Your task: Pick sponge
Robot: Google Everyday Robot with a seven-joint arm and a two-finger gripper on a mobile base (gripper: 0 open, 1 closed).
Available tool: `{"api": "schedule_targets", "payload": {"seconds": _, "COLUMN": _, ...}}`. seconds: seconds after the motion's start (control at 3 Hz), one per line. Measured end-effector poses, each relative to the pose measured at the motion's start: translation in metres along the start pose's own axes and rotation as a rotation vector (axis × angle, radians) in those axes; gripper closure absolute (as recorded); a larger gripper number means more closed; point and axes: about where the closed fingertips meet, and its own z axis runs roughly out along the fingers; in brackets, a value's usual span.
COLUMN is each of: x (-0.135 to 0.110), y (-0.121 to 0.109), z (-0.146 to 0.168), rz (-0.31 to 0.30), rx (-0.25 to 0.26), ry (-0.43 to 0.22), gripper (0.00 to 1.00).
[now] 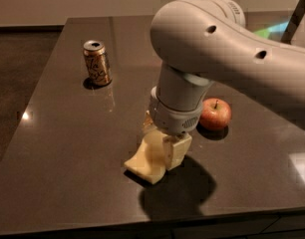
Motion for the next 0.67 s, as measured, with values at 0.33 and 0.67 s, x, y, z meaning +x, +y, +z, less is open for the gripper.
{"api": "schedule_targets", "payload": {"seconds": 0.33, "x": -0.004, "y": -0.003, "z": -0.009, "rz": 0.009, "rx": -0.004, "ry": -0.01, "gripper": 0.63}}
{"api": "schedule_targets", "payload": {"seconds": 0.67, "x": -0.006, "y": -0.01, "z": -0.032, "rz": 0.028, "rx": 0.006, "ry": -0.035, "gripper": 0.87}}
